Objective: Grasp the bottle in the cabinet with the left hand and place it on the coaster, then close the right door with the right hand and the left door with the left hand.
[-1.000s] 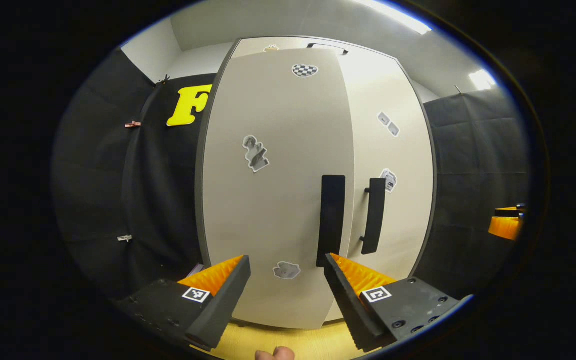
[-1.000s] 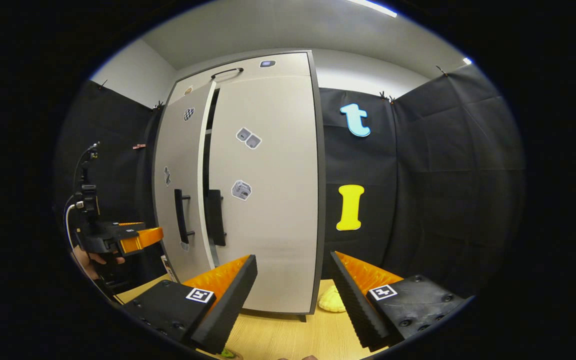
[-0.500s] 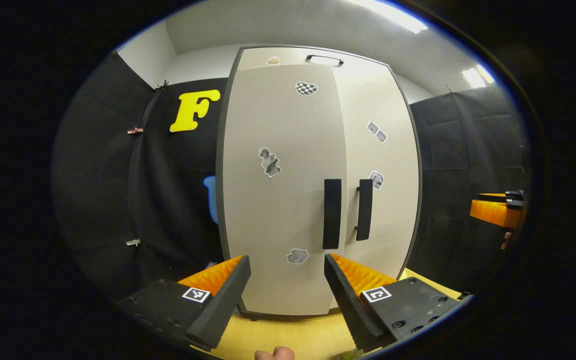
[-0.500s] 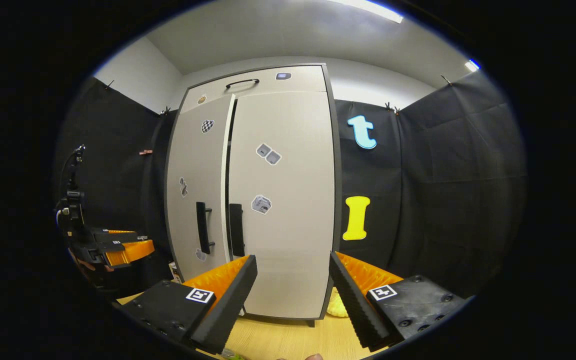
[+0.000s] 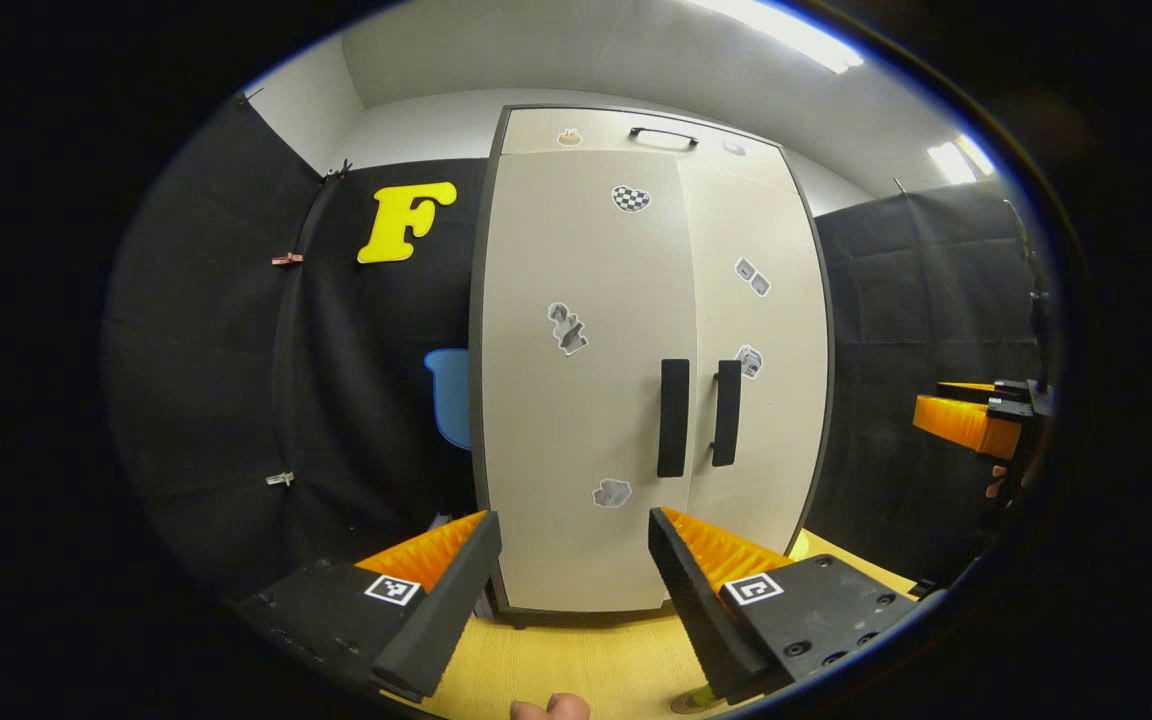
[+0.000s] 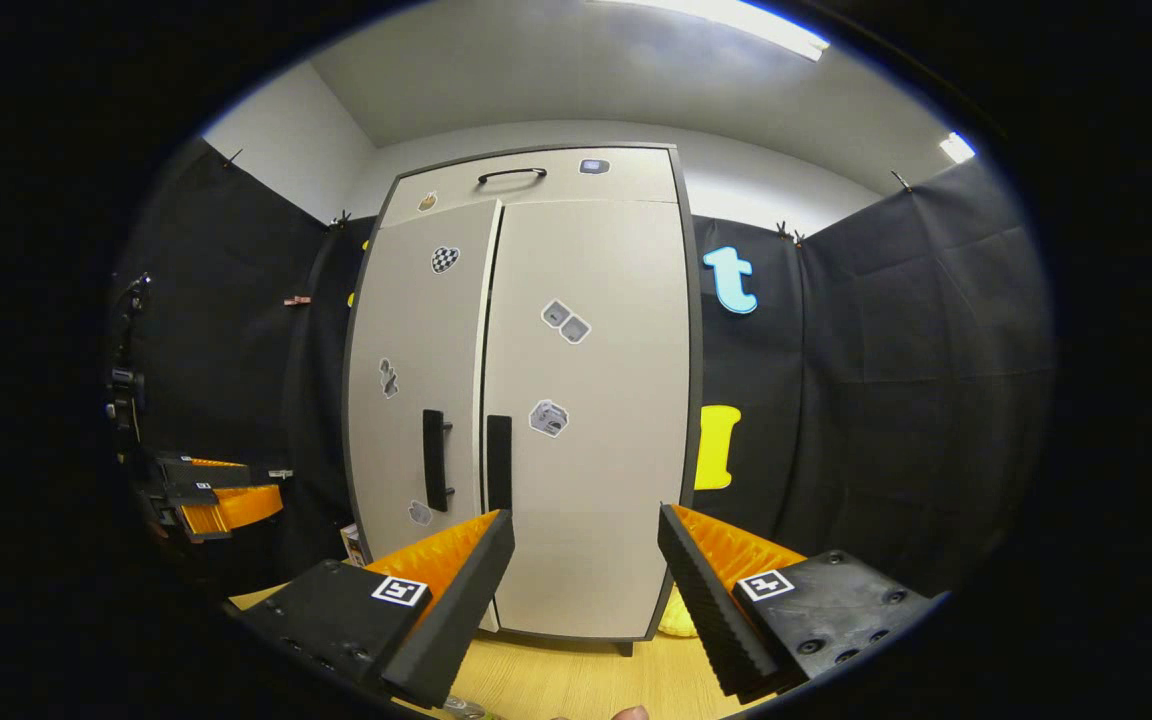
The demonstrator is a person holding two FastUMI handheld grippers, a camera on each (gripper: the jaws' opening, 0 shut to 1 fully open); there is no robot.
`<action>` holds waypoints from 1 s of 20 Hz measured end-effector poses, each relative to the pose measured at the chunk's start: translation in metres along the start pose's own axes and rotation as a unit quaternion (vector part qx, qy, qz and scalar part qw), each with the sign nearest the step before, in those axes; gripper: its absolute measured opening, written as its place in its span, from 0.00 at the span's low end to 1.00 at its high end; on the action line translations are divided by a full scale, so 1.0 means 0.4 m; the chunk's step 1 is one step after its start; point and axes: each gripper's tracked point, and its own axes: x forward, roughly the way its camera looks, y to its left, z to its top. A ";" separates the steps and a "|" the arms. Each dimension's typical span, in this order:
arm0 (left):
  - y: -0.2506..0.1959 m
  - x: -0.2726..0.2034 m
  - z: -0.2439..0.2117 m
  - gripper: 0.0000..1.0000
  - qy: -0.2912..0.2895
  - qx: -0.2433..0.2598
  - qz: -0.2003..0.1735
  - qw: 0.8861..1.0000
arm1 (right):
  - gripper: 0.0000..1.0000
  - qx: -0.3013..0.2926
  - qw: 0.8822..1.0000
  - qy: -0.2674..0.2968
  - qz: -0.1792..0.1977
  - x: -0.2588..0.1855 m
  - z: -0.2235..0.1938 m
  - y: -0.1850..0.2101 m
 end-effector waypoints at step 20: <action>0.012 -0.048 -0.013 0.95 0.006 -0.007 -0.004 1.000 | 0.98 0.000 1.000 -0.001 0.002 -0.029 0.004 0.009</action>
